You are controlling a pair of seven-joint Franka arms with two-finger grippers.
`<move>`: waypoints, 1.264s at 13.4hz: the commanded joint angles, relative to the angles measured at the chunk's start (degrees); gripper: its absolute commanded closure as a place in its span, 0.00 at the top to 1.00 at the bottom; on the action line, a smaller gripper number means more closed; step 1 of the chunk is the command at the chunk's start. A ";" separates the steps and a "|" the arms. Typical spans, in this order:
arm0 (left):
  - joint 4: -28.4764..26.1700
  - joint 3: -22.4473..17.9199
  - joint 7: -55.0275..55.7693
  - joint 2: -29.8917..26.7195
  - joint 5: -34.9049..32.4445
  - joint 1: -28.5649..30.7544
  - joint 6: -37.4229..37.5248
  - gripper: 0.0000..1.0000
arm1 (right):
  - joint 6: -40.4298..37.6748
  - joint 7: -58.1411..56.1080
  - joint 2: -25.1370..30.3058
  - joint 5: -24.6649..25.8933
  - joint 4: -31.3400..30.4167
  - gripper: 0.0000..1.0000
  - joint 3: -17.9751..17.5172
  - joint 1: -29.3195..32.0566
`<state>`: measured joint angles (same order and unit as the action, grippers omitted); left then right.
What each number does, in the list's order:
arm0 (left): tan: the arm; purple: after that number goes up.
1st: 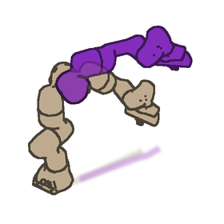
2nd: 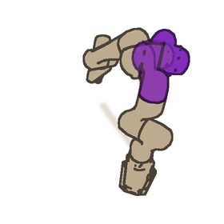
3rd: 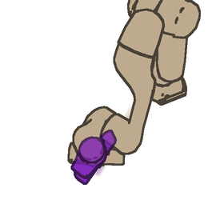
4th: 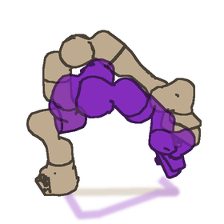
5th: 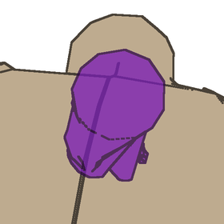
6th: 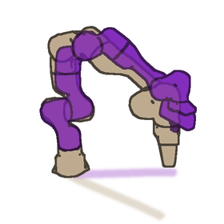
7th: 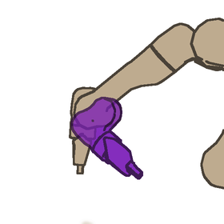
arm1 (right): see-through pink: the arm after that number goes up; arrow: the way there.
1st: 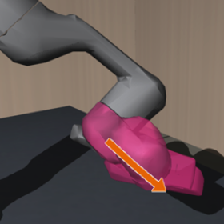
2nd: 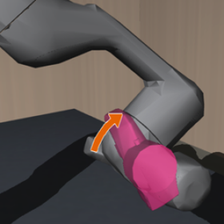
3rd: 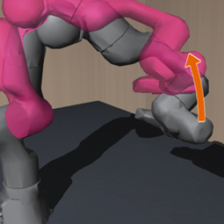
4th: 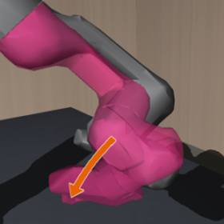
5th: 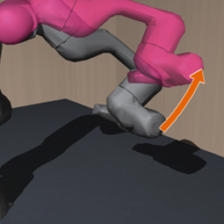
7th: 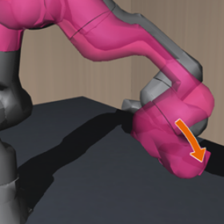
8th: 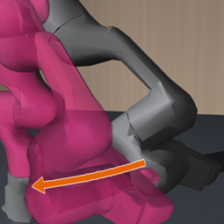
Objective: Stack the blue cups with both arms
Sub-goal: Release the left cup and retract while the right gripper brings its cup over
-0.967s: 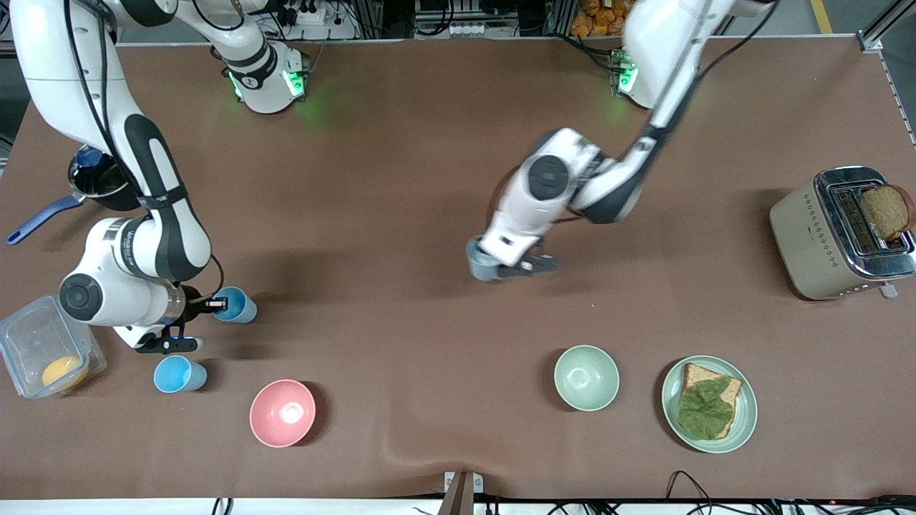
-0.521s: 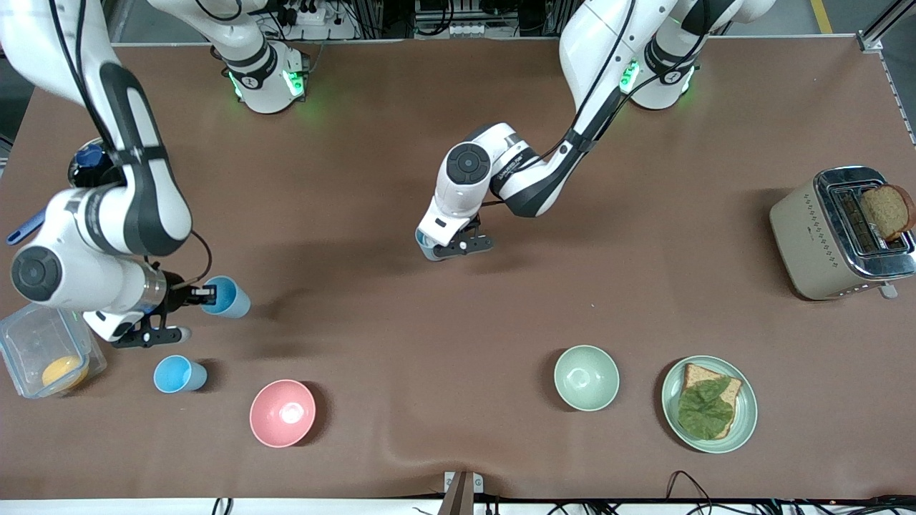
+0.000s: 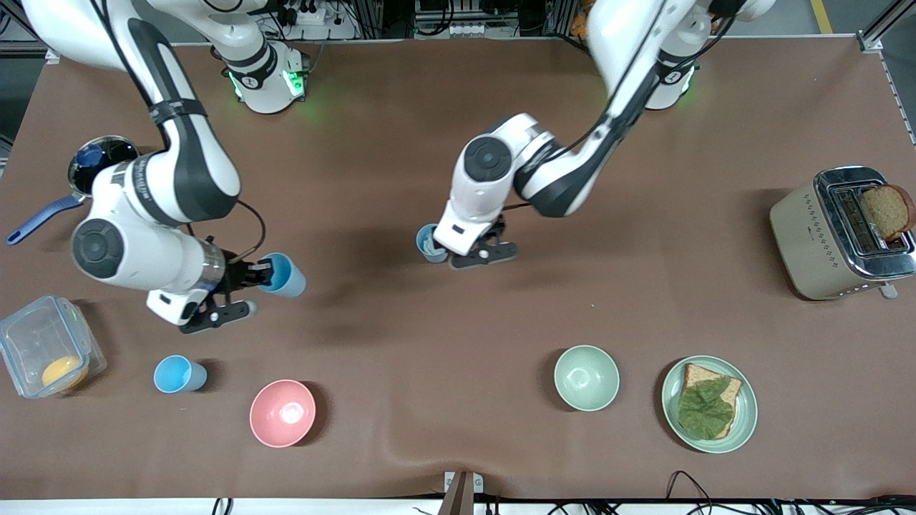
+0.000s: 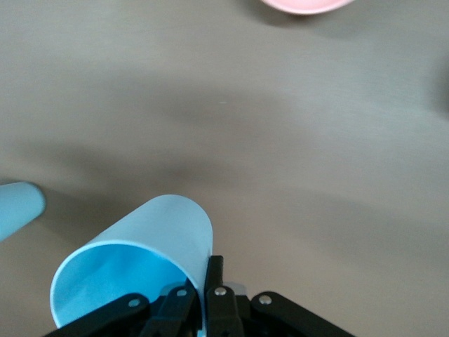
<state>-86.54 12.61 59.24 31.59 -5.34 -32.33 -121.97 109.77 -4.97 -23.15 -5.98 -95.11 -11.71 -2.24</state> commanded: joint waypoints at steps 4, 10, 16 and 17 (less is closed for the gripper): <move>-2.40 0.22 -21.05 -17.85 -3.01 15.69 16.75 1.00 | 1.67 11.83 0.47 -0.61 -0.86 0.00 -1.91 -10.49; -2.31 0.84 -27.25 -23.41 -2.21 27.32 21.43 1.00 | 9.47 21.06 -1.72 0.00 -1.39 0.00 -1.65 -21.84; -2.93 -3.37 -41.72 -27.01 -1.60 27.93 25.64 1.00 | 10.46 22.19 -4.36 0.00 -2.45 0.00 -1.56 -24.03; -3.01 -3.90 -43.58 -27.45 -0.64 28.55 26.08 1.00 | 10.72 23.42 -4.88 0.09 -2.36 0.00 -1.56 -24.56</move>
<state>-87.55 9.52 20.58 7.15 -7.52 -5.21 -97.02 119.59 16.02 -27.42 -5.97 -97.29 -13.64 -25.28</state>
